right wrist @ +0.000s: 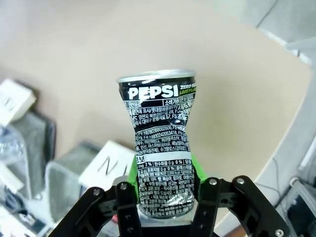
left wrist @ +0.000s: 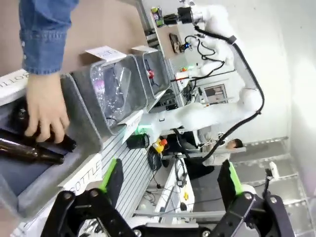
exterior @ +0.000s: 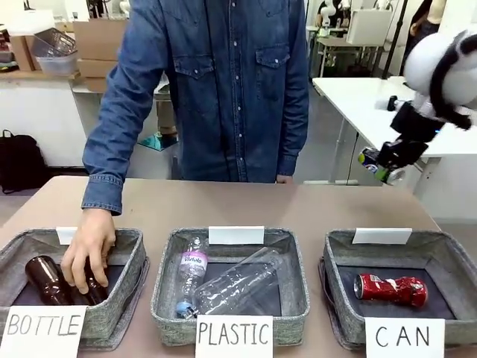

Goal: Sort the can waste into the basket.
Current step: Pick up the can waste from the table and place it in the right Fabric basket.

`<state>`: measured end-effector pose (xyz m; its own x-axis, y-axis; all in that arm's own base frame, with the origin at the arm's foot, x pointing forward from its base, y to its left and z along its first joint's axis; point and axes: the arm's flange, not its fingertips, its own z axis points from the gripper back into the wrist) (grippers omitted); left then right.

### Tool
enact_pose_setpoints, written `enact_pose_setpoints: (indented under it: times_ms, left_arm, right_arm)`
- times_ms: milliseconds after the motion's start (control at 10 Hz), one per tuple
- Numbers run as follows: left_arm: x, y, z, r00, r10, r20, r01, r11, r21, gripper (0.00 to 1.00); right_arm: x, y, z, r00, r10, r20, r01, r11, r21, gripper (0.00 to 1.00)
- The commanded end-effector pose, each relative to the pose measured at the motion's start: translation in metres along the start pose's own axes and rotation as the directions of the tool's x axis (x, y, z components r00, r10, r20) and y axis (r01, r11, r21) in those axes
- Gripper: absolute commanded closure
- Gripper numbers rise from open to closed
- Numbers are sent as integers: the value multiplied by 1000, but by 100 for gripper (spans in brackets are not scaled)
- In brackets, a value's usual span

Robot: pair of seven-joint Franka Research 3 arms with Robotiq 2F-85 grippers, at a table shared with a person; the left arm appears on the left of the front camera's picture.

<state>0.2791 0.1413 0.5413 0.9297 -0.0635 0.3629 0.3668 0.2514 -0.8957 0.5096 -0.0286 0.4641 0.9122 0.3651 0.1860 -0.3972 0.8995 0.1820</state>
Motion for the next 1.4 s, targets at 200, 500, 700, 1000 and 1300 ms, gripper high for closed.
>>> enact_pose_setpoints:
  times_ms: [200, 500, 700, 1000, 1300]
  left_arm:
    - [11, -29, -19, 997, -70, 19, 71, 997, -29, 0]
    - [11, -29, -19, 997, -70, 19, 71, 997, -29, 0]
    - [11, -29, -19, 997, -70, 19, 71, 997, -29, 0]
    - [11, -29, -19, 997, -70, 19, 71, 997, -29, 0]
    - [11, -29, -19, 997, -70, 19, 71, 997, -29, 0]
  right_arm:
    - [-103, 50, 29, 960, 268, -78, -259, 959, 112, 100]
    - [-150, 91, 4, 898, 420, -131, -385, 895, 225, 100]
    - [-152, 96, -22, 886, 438, -154, -386, 879, 279, 100]
    - [-156, 95, -27, 881, 449, -149, -397, 873, 284, 100]
    - [-156, 95, -26, 880, 446, -164, -402, 883, 243, 0]
